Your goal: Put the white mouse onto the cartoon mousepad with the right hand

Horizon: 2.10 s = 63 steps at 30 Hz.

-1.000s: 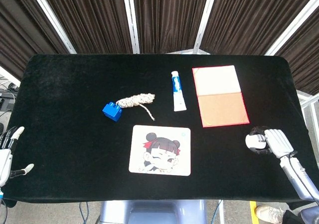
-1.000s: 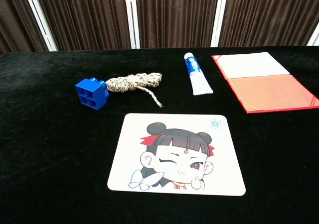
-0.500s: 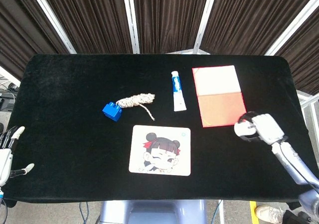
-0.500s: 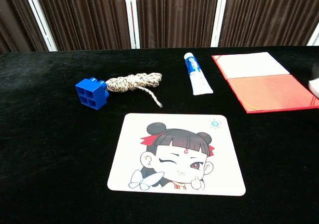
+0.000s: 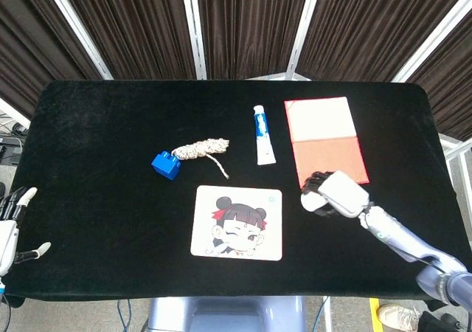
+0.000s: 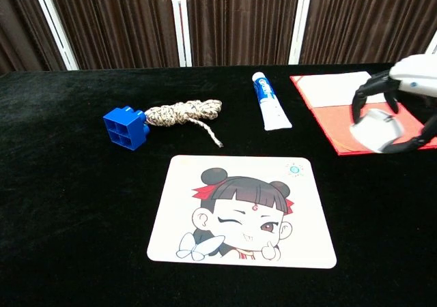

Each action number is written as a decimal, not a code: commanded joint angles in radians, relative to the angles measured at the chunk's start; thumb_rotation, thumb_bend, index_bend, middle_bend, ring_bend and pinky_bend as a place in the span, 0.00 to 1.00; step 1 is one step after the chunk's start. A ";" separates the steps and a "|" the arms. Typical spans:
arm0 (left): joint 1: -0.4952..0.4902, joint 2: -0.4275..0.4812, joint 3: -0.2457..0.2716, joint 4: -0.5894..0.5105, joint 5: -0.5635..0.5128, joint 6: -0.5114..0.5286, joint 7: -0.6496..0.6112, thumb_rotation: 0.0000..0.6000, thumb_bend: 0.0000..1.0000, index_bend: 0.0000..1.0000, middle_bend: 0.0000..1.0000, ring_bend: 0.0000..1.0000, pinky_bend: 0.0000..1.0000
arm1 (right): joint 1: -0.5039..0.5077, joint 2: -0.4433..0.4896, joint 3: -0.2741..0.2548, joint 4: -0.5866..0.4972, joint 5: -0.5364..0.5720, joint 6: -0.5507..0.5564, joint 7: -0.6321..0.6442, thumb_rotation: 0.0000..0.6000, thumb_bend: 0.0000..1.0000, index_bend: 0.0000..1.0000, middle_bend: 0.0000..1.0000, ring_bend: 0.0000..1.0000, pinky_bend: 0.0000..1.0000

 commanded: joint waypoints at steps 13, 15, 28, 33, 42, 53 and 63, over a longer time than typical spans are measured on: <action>-0.002 0.005 0.001 0.002 -0.002 -0.008 -0.012 1.00 0.11 0.08 0.00 0.00 0.00 | 0.166 -0.136 0.020 -0.007 -0.054 -0.084 -0.118 1.00 0.21 0.64 0.55 0.34 0.56; -0.003 0.005 0.001 0.004 -0.002 -0.009 -0.015 1.00 0.10 0.08 0.00 0.00 0.00 | 0.187 -0.158 0.016 0.006 -0.060 -0.094 -0.111 1.00 0.20 0.64 0.55 0.34 0.56; -0.004 0.007 0.001 0.006 -0.005 -0.013 -0.020 1.00 0.11 0.08 0.00 0.00 0.00 | 0.252 -0.283 -0.051 0.095 -0.112 -0.079 -0.077 1.00 0.20 0.64 0.55 0.34 0.55; -0.005 0.007 0.000 0.006 -0.005 -0.014 -0.023 1.00 0.11 0.08 0.00 0.00 0.00 | 0.264 -0.320 -0.067 0.125 -0.120 -0.069 -0.058 1.00 0.20 0.64 0.55 0.34 0.55; -0.005 0.008 0.001 0.008 -0.004 -0.015 -0.029 1.00 0.11 0.08 0.00 0.00 0.00 | 0.277 -0.369 -0.088 0.171 -0.111 -0.060 -0.043 1.00 0.20 0.64 0.55 0.34 0.51; -0.005 0.010 0.003 0.010 0.000 -0.016 -0.036 1.00 0.10 0.08 0.00 0.00 0.00 | 0.274 -0.387 -0.094 0.169 -0.082 -0.056 -0.068 1.00 0.18 0.58 0.31 0.12 0.06; -0.005 0.010 0.004 0.012 0.003 -0.015 -0.042 1.00 0.10 0.08 0.00 0.00 0.00 | 0.260 -0.367 -0.088 0.122 -0.038 -0.087 -0.130 1.00 0.14 0.28 0.09 0.00 0.00</action>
